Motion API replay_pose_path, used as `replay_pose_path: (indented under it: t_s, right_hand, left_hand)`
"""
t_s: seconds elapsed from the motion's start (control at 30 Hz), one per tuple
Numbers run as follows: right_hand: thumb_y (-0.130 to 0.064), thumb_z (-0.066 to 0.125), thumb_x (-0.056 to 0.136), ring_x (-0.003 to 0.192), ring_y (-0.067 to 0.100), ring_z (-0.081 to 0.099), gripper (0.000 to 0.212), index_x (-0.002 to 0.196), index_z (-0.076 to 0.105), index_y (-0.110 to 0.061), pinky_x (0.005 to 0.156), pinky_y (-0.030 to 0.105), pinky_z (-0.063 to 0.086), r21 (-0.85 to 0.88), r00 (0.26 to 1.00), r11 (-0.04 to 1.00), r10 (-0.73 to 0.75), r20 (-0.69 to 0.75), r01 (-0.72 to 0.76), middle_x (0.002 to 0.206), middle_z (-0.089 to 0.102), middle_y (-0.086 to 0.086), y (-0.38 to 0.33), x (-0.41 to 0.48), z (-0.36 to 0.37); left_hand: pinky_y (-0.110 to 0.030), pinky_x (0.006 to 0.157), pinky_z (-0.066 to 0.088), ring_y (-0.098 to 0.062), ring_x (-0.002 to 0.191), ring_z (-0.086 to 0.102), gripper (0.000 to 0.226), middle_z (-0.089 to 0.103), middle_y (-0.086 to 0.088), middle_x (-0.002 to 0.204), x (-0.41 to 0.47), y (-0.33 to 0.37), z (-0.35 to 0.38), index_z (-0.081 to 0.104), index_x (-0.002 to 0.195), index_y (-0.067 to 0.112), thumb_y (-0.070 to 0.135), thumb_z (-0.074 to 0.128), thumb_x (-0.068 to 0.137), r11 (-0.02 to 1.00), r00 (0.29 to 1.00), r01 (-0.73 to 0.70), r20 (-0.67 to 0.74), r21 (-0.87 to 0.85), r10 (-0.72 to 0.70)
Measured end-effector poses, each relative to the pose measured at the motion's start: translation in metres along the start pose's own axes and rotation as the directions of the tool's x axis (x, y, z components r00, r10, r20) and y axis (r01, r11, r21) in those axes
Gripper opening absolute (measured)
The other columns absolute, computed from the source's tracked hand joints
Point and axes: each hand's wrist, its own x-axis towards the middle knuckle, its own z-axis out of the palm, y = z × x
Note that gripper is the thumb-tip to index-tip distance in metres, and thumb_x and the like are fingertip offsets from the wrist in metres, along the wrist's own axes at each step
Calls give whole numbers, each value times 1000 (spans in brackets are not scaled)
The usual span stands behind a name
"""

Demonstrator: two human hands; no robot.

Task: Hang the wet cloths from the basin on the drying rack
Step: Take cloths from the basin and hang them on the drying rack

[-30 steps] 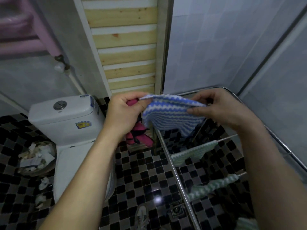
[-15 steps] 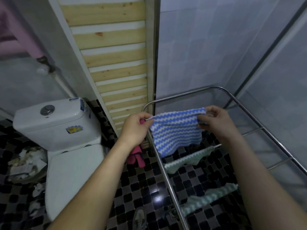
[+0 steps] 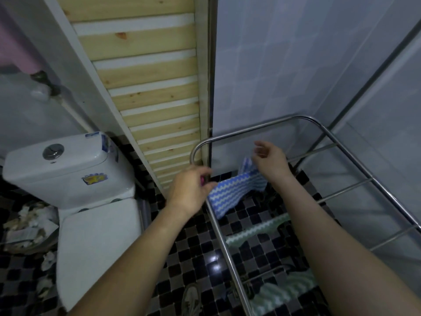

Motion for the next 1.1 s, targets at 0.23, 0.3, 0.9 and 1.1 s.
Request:
replay_pose_path:
  t_s: [0.23, 0.3, 0.9, 1.1]
  right_hand:
    - [-16, 63, 82, 89, 33, 64, 7, 85, 58, -14, 79, 40, 49, -46, 944, 985, 147, -296, -168, 92, 67, 15, 28, -10, -36]
    - [-23, 69, 81, 81, 29, 60, 18, 84, 53, -14, 75, 40, 50, 40, 959, 971, 238, -155, -235, 86, 61, 9, 36, -16, -37]
    - [-23, 58, 93, 83, 35, 64, 24, 89, 74, -5, 64, 33, 44, -520, 980, 853, -130, -151, 33, 87, 70, 18, 29, -23, -19]
    - [-25, 51, 96, 80, 37, 61, 31, 80, 70, -6, 59, 29, 33, -577, 980, 813, -165, -113, 71, 83, 66, 20, 37, -21, -18]
  left_hand:
    - [-28, 74, 48, -18, 90, 64, 19, 71, 1, 104, -8, -2, 8, 74, 107, 24, 28, 65, 90, 989, 998, -67, 10, 132, 67]
    - [-28, 74, 50, -17, 87, 66, 20, 73, 0, 102, -8, 0, 8, 74, 108, 24, 28, 64, 91, 990, 998, -59, 2, 127, 59]
    - [-25, 65, 38, -21, 87, 65, 15, 73, 0, 94, -2, 1, 2, 72, 100, 29, 27, 59, 93, 965, 997, -73, -20, 252, 81]
    - [-28, 76, 47, -19, 97, 65, 19, 72, 4, 108, 0, -3, -2, 74, 104, 28, 25, 60, 92, 962, 992, -115, 76, 248, 99]
